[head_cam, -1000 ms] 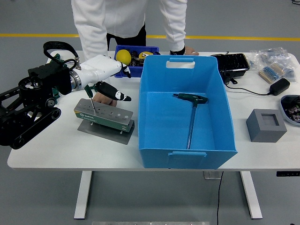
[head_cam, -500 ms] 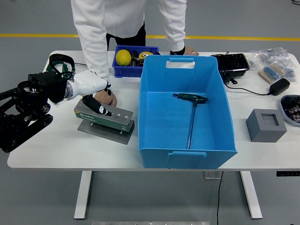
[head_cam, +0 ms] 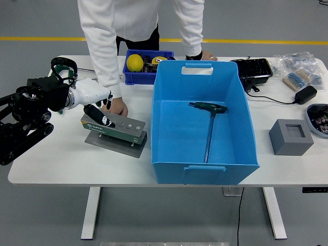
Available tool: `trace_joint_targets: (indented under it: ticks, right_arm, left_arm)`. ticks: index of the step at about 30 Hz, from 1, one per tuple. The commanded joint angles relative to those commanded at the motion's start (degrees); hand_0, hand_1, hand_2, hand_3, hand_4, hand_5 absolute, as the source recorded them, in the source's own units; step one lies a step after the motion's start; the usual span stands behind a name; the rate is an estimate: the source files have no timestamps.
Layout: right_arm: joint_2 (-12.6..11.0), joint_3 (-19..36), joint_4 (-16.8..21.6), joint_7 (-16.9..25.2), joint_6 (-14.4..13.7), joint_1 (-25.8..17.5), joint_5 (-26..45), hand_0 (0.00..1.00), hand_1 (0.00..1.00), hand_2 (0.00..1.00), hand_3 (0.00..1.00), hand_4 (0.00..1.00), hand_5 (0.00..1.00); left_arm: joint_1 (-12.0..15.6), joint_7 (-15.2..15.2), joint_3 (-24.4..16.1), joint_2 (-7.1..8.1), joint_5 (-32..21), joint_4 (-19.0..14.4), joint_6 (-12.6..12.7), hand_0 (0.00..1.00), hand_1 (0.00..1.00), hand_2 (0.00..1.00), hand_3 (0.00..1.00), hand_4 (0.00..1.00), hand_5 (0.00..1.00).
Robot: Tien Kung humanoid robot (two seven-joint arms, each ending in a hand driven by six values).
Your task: Lift tool from toolbox,place it in box,lift tool from toolbox,place it in box
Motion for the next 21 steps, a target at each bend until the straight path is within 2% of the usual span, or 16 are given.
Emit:
trace_joint_targets:
  ticks: [2,19,20,21]
  right_arm:
    - [0.0,0.0,0.0,0.0,0.0,0.0,0.0,0.678,0.641,0.715,0.556,0.788,0.718]
    - [0.1,0.1,0.0,0.0,-0.1,-0.2,-0.1,0.678,0.64,0.715,0.556,0.788,0.718]
    - [0.1,0.2,0.0,-0.1,-0.1,-0.2,-0.2,0.678,0.641,0.715,0.556,0.788,0.718]
    - [0.1,0.2,0.0,-0.1,-0.1,-0.3,-0.2,0.678,0.641,0.715,0.556,0.788,0.718]
  left_arm:
    - [0.0,0.0,0.1,0.02,0.2,0.4,-0.2,0.877,0.739,0.644,0.54,0.959,0.757]
    - [-0.4,0.2,1.4,-0.33,0.9,3.1,-0.6,0.883,0.739,0.646,0.54,0.969,0.778]
    - [-0.4,0.3,1.4,-0.34,0.9,3.2,-0.6,0.873,0.682,0.589,0.512,0.97,0.788]
    - [-0.5,0.3,1.4,-0.34,0.9,3.2,-0.7,0.873,0.682,0.589,0.512,0.97,0.788]
